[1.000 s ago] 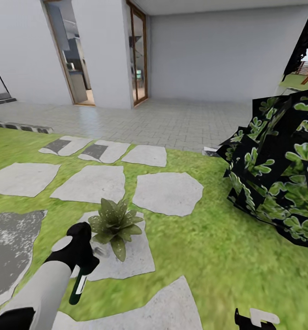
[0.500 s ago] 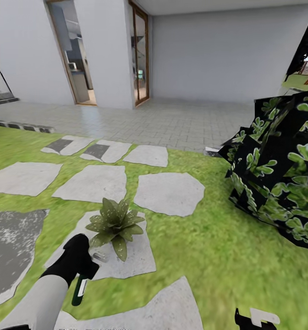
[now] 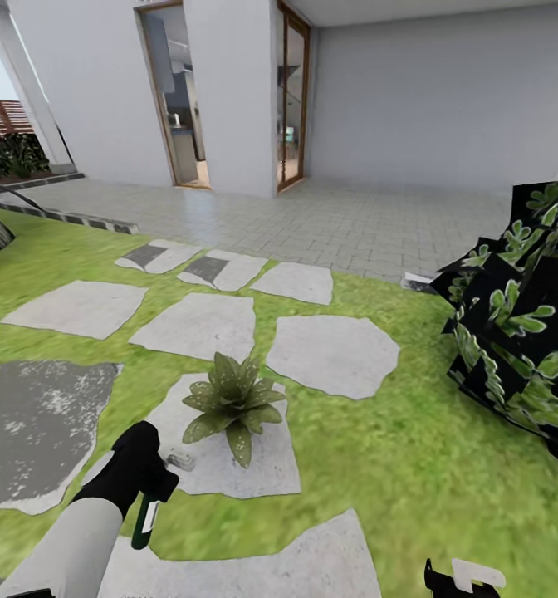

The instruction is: Pick up the pesticide atomizer in the garden and spray insectifuge to fully cover both potted plants in the garden.

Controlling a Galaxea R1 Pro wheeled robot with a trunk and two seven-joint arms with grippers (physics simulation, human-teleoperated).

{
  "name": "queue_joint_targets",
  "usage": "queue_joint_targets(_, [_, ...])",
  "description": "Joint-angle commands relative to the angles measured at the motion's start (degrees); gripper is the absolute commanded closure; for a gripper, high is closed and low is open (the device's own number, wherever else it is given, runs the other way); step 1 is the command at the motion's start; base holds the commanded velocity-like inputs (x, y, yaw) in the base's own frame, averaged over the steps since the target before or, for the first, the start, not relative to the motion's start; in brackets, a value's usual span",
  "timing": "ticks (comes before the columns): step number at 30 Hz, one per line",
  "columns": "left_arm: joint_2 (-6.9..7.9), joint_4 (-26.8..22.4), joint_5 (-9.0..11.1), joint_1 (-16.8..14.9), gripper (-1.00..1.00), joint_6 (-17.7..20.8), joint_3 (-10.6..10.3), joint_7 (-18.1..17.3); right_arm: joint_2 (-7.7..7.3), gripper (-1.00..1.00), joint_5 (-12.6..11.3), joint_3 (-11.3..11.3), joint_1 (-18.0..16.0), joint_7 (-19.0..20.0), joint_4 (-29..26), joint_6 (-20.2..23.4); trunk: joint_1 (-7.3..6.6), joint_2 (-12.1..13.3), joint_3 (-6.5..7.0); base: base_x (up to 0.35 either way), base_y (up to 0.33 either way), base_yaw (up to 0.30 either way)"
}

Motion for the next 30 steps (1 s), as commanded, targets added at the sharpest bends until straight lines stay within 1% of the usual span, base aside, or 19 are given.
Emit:
queue_joint_targets(1, [-0.12,-0.09,-0.62,-0.03,1.0,0.11,0.14,-0.59,-0.01,-1.0,0.6,-0.33,-0.05,-0.26,0.1,-0.15,-0.01,-0.02,-0.05,0.0,-0.243,0.037])
queue_joint_targets(7, [-0.3,-1.91,-0.62,-0.02,1.0,0.11,0.19,-0.58,0.0,-1.0,0.6,-0.33,-0.05,-0.2,0.16,-0.16,-0.01,-0.02,-0.05,0.0,-0.265,0.008])
queue_joint_targets(18, [-0.39,-2.04,-0.62,0.06,1.0,0.11,0.13,-0.58,0.08,-1.0,0.6,-0.33,-0.05,-0.2,0.19,-0.15,-0.01,-0.02,-0.05,0.0,-0.27,0.005])
queue_joint_targets(21, [-0.37,-2.14,-0.62,0.06,1.0,0.11,0.15,-0.58,0.08,-1.0,0.6,-0.33,-0.05,-0.2,0.19,-0.15,-0.01,-0.02,-0.05,0.0,-0.27,0.182])
queue_joint_targets(30, [-0.31,-2.39,-0.65,0.06,1.0,0.11,0.22,-0.58,0.08,-1.0,0.6,-0.33,-0.05,-0.22,0.19,-0.14,-0.01,-0.02,-0.05,0.0,-0.27,0.271])
